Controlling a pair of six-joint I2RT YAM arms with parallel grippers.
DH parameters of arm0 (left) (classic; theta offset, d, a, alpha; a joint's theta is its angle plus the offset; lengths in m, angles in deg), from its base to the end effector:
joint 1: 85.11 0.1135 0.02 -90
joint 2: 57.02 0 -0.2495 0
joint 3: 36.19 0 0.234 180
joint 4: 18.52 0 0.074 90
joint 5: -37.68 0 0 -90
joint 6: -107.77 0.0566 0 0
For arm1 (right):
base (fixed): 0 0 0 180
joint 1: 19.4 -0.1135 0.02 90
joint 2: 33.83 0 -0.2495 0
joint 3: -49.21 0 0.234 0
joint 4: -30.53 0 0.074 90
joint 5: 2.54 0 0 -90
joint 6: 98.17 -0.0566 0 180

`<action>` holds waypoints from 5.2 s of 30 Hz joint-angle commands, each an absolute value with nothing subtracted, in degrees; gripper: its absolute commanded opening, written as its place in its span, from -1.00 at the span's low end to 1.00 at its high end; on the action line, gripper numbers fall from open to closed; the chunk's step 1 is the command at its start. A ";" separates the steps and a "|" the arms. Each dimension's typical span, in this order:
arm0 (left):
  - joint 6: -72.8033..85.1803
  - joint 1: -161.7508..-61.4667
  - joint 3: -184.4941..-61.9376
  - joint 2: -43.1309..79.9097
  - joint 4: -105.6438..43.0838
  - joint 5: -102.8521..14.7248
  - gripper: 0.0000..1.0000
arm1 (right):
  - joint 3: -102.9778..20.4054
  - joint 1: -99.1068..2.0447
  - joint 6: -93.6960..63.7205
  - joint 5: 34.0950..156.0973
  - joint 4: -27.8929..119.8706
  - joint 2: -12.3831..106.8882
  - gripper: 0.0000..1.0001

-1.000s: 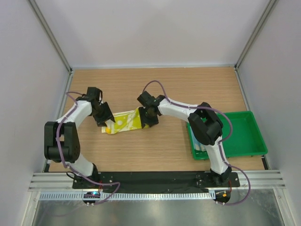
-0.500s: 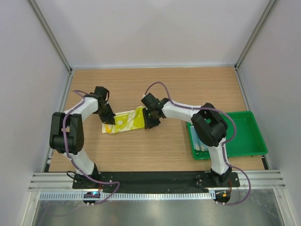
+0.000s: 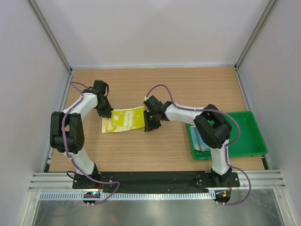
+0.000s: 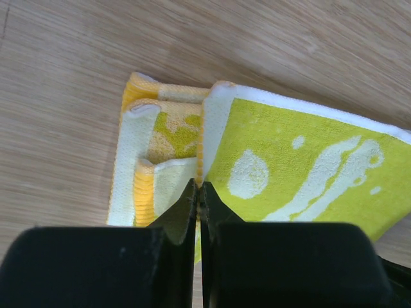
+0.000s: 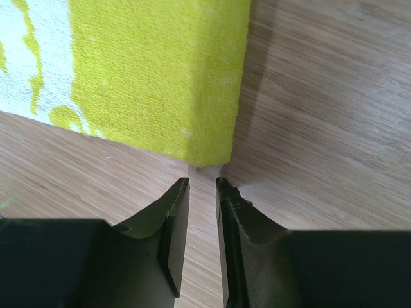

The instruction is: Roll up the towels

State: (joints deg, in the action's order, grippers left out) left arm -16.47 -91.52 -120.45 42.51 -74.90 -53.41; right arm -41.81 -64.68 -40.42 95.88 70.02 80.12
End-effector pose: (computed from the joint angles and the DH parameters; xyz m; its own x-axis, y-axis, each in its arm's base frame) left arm 0.3262 -0.0356 0.1740 -0.8392 -0.4718 -0.2704 -0.4434 0.8815 -0.1622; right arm 0.2734 0.2879 0.1351 -0.9280 -0.1869 -0.3223 -0.3020 0.8840 0.3568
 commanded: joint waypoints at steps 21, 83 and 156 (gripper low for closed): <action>-19.40 -98.37 -120.22 30.79 -82.43 -66.48 -0.19 | -52.75 -62.83 -37.00 104.32 76.86 73.65 -0.43; -10.36 -137.47 -116.17 27.96 -65.36 -87.36 0.69 | -13.56 -57.20 -44.81 77.18 67.54 31.40 0.99; -20.55 -136.52 -101.15 22.09 -60.45 -66.56 -0.99 | -31.56 -55.17 -63.55 107.40 59.02 65.13 0.87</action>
State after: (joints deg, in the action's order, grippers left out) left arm -18.74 -136.46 -102.20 23.60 -63.56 -68.18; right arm -30.88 -53.64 -60.47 101.10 64.14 63.40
